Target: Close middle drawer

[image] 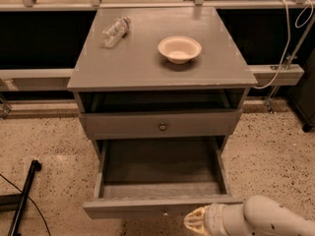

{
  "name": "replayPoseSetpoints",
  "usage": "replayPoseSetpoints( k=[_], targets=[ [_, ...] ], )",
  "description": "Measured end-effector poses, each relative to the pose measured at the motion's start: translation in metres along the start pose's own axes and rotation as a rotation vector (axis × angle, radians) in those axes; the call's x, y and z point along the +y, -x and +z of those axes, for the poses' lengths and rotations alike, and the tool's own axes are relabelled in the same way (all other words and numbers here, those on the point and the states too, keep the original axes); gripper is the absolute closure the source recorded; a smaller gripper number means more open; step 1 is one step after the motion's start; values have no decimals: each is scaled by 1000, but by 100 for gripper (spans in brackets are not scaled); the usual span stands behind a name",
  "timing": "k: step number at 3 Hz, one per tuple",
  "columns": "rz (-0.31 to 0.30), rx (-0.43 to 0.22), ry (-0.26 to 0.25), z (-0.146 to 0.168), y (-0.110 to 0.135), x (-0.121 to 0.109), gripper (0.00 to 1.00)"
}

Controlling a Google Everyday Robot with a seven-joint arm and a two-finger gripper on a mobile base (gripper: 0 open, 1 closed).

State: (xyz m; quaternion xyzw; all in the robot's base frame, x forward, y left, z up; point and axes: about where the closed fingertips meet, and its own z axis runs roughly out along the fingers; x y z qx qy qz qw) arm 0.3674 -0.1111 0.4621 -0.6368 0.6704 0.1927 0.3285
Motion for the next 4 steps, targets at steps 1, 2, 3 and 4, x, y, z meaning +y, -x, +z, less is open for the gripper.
replayPoseSetpoints(
  k=[1, 2, 3, 4],
  targets=[
    [31, 44, 20, 28, -24, 0, 100],
    [57, 46, 25, 56, -54, -2, 100],
    [65, 36, 2, 80, -71, -11, 100],
    [75, 21, -66, 97, -80, -32, 100]
  ],
)
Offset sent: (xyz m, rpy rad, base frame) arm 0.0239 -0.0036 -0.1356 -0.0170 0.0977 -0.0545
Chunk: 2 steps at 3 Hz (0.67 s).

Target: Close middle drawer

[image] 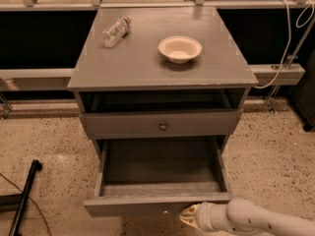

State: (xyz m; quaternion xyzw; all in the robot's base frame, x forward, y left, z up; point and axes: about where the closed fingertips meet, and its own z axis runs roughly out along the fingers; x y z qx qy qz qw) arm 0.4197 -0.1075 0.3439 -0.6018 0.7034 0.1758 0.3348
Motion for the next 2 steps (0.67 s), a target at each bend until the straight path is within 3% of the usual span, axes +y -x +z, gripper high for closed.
replayPoseSetpoints(
  k=[1, 2],
  targets=[
    [0, 0, 0, 0, 0, 1, 100],
    [13, -41, -54, 6, 3, -15, 100]
  ],
)
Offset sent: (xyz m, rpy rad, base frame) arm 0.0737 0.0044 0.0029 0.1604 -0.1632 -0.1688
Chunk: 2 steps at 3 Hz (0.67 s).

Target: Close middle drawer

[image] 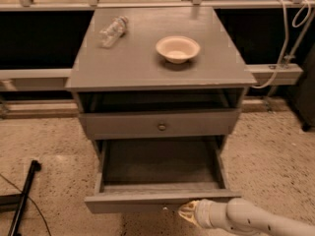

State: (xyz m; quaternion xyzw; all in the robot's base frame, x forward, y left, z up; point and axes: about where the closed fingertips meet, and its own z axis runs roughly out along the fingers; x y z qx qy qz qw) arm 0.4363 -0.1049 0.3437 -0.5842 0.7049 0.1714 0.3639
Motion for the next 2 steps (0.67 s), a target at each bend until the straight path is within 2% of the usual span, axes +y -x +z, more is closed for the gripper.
replayPoseSetpoints(
  k=[1, 2],
  targets=[
    [0, -41, -52, 7, 7, -18, 100],
    [-19, -113, -76, 11, 18, -34, 100]
  ],
)
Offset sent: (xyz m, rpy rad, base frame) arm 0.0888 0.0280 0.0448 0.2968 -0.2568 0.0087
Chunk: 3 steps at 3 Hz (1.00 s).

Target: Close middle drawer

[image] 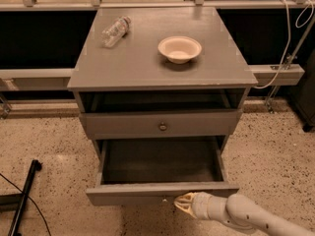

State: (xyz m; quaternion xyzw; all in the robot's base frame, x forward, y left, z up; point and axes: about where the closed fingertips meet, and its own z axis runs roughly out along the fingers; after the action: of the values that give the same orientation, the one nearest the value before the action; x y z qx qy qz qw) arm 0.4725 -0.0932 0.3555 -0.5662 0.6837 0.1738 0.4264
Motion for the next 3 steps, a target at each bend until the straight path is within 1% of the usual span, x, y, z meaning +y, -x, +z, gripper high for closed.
replayPoseSetpoints(
  k=[1, 2, 3],
  targets=[
    [-13, -31, -16, 4, 7, -15, 100],
    [-24, -39, -28, 6, 8, -16, 100],
    [-59, -48, -85, 8, 16, -35, 100]
  ],
)
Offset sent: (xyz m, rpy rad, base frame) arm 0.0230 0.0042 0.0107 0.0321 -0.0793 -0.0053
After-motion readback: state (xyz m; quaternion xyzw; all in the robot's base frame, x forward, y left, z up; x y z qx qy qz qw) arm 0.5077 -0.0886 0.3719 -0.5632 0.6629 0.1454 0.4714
